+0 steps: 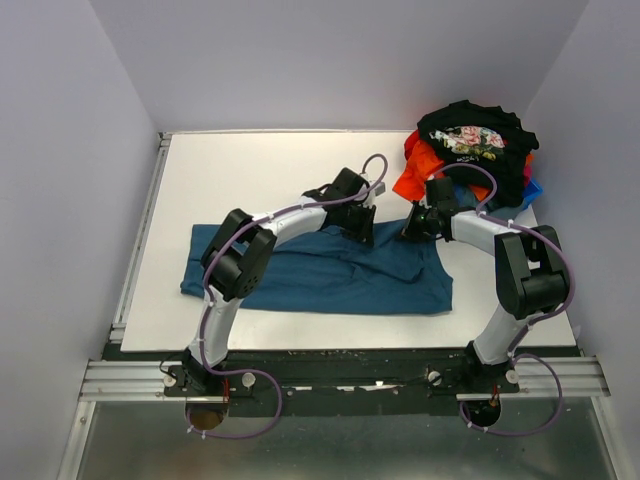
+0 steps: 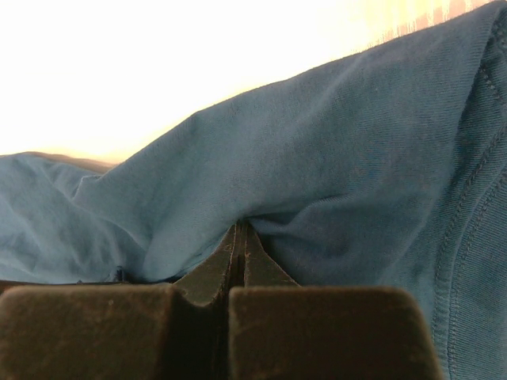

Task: Fold and stack the t-shirts
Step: Fold the other side of the tshirt into a rectangle

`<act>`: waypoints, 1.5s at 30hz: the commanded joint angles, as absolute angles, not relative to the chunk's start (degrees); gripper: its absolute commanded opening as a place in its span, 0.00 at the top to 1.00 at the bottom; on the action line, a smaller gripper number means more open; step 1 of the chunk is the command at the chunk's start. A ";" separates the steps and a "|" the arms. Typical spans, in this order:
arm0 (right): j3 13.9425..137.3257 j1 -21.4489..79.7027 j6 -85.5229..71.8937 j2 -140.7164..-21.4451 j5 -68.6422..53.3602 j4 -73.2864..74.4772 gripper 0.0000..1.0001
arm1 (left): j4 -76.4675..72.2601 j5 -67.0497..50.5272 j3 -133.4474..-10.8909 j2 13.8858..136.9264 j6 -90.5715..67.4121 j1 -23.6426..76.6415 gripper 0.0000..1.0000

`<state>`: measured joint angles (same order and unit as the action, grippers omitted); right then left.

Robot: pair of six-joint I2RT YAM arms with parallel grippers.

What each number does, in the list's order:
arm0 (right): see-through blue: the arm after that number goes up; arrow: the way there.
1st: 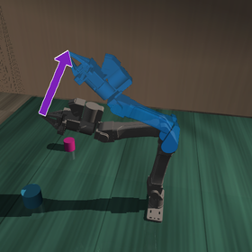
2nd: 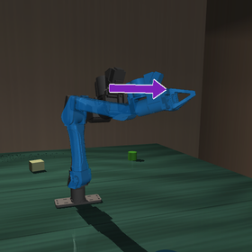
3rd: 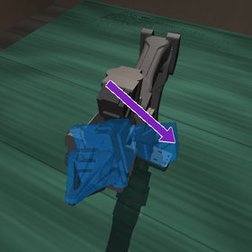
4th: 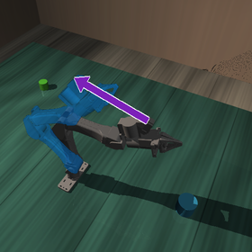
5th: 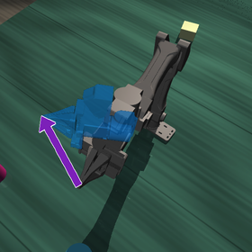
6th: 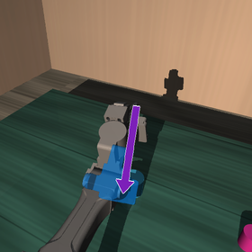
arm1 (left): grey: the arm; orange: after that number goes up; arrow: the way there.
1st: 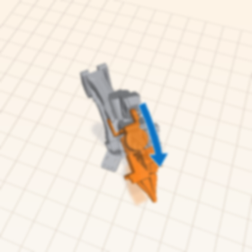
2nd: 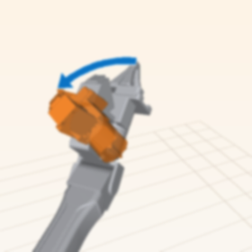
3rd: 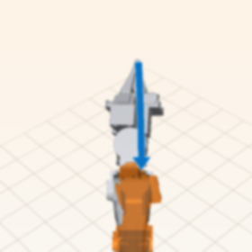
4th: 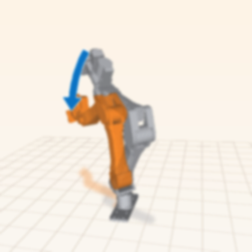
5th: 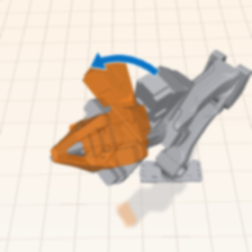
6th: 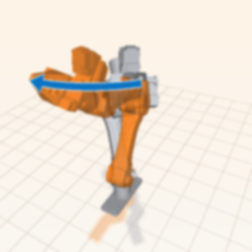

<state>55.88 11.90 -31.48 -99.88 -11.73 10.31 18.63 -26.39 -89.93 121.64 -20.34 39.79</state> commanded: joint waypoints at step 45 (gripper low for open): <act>56.43 10.55 -31.38 -100.28 -13.89 9.58 0.99 | 27.61 -10.72 -94.67 122.44 -4.04 46.41 1.00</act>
